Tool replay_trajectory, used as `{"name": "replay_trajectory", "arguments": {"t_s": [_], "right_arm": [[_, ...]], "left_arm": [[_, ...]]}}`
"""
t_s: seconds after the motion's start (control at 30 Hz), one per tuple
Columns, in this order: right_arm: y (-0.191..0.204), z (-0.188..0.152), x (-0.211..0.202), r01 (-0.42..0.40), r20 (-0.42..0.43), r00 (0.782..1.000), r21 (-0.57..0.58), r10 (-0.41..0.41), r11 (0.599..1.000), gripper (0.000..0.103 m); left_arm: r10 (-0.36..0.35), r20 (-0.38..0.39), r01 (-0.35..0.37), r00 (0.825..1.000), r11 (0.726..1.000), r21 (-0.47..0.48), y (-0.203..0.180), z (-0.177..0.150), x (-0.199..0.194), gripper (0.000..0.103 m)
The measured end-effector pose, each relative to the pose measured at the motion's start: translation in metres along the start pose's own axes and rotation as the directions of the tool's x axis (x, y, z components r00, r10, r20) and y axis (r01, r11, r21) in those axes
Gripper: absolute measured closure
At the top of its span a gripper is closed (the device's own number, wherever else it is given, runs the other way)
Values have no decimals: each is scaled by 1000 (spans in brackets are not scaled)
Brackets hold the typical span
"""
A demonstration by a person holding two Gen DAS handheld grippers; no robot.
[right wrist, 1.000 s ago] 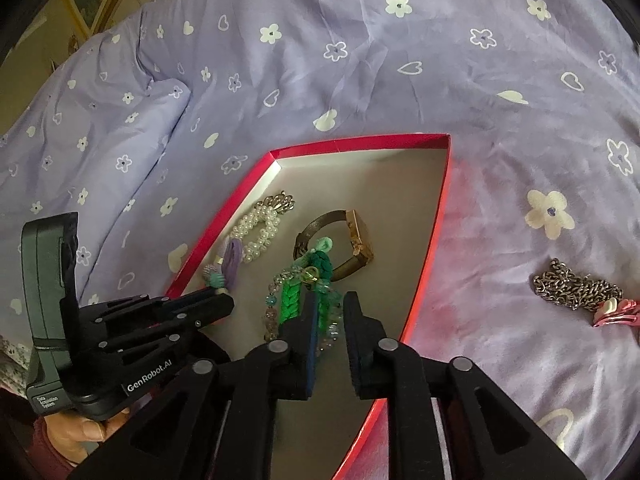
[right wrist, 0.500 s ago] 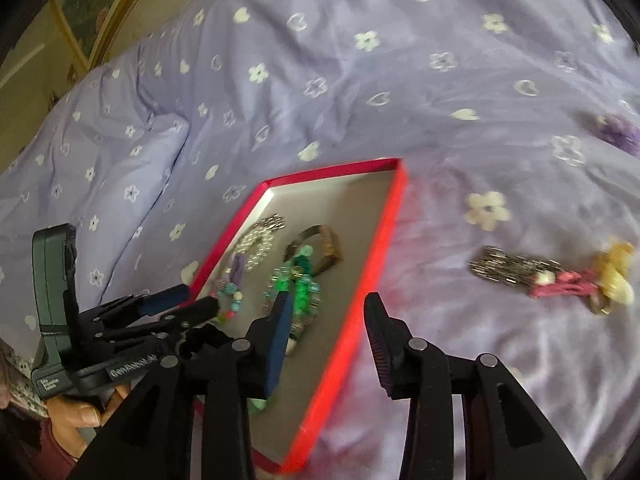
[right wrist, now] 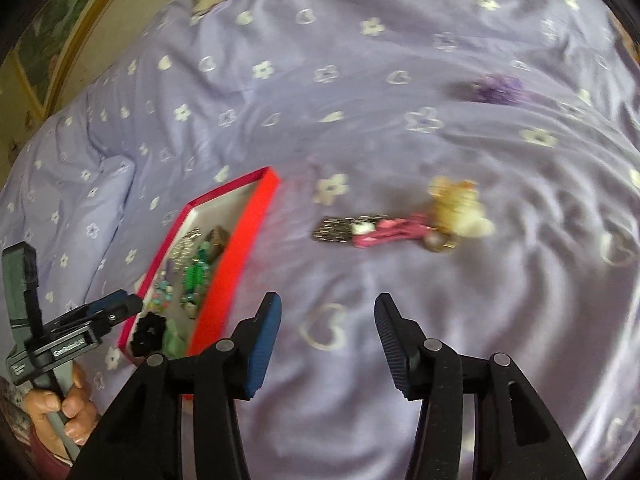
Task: Organize jewelry
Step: 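Grasp the silver chain with the left tool while the right tool grasps the yellow claw clip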
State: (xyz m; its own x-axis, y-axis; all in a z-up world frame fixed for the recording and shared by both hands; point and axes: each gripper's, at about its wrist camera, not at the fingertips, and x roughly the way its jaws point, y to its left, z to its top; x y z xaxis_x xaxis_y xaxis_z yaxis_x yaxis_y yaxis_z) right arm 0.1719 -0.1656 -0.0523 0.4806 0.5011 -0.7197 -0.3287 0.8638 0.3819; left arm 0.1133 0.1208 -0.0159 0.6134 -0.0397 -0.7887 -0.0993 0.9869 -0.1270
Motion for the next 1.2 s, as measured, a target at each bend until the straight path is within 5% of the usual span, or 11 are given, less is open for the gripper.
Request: {"name": "replay_trajectory", "arguments": {"t_s": [0.77, 1.2], "right_arm": [[-60, 25, -3, 58, 24, 998, 93, -60, 994, 48], [-67, 57, 35, 56, 5, 998, 90, -57, 994, 48]], "left_arm": [[-92, -46, 100, 995, 971, 217, -92, 34, 37, 37], [-28, -110, 77, 994, 880, 469, -143, 63, 112, 37]]}}
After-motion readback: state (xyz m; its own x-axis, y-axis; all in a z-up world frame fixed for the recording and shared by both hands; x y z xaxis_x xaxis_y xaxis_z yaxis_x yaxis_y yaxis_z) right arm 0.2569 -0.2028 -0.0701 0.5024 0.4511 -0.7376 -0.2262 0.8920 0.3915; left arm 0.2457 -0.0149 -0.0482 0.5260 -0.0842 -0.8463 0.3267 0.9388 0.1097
